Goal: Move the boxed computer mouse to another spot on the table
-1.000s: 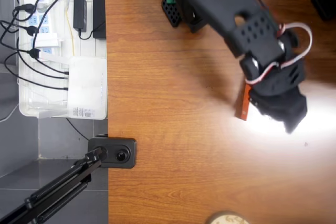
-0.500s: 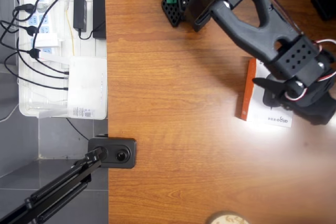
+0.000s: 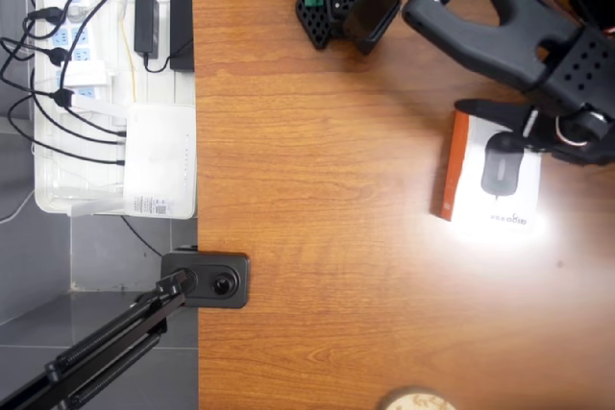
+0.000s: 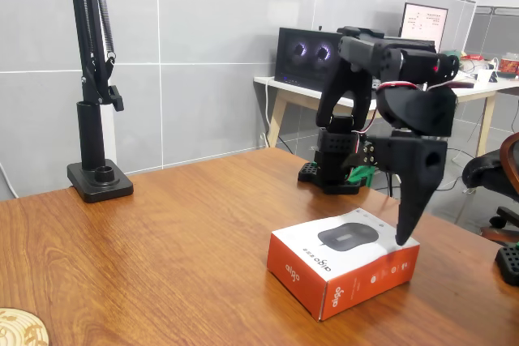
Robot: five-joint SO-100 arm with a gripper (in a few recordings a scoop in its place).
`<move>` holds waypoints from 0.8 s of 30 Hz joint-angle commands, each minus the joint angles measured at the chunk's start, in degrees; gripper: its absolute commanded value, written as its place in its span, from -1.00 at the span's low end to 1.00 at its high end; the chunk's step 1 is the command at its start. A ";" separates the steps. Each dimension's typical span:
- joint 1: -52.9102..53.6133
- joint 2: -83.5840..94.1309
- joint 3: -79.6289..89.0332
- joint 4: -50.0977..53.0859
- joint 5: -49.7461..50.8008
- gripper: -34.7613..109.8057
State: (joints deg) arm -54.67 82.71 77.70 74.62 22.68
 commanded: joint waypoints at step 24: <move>2.99 -9.14 -15.91 -1.93 2.90 0.77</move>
State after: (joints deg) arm -52.73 73.56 64.34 73.30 25.93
